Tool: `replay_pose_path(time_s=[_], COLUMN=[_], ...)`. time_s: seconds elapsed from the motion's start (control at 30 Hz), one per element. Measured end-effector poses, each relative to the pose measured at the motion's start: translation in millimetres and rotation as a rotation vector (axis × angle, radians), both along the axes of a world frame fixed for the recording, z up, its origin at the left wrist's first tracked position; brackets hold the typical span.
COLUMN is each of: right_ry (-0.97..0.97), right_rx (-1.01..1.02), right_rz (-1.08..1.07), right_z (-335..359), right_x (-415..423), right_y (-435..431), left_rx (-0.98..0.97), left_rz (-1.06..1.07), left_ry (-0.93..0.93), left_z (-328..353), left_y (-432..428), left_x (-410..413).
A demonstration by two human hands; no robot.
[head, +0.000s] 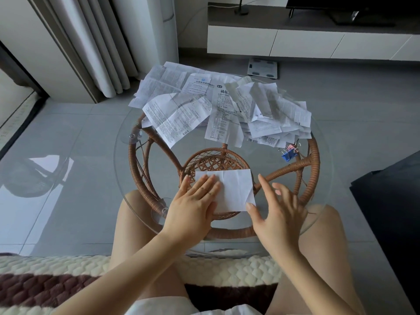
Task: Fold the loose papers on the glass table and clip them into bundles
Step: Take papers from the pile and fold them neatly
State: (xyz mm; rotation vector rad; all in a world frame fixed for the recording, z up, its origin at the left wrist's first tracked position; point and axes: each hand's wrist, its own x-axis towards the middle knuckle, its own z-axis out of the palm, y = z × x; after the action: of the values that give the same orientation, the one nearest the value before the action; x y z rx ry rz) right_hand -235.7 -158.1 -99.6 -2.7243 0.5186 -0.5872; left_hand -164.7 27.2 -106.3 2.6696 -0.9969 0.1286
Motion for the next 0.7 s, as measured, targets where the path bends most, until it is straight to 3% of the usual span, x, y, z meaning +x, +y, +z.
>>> replay_pose_path(time_s=[0.4,0.53,0.6,0.7], right_ry=[0.162,0.073,0.168,0.307], right_rx=[0.109,-0.188,-0.269,-0.364], right_rz=[0.207,0.495,0.653,0.685], right_z=[7,20,22,20], right_x=[8,14,13,2], right_y=[-28,-30,-27,-21], left_rx=[0.224,0.275,0.312,0.209], left_rz=[-0.179,-0.292,-0.339,-0.306], left_ry=[0.036,-0.073,-0.140,-0.160], left_z=[10,22,33,47], left_y=[35,30,22,12], left_x=[28,49,58,49])
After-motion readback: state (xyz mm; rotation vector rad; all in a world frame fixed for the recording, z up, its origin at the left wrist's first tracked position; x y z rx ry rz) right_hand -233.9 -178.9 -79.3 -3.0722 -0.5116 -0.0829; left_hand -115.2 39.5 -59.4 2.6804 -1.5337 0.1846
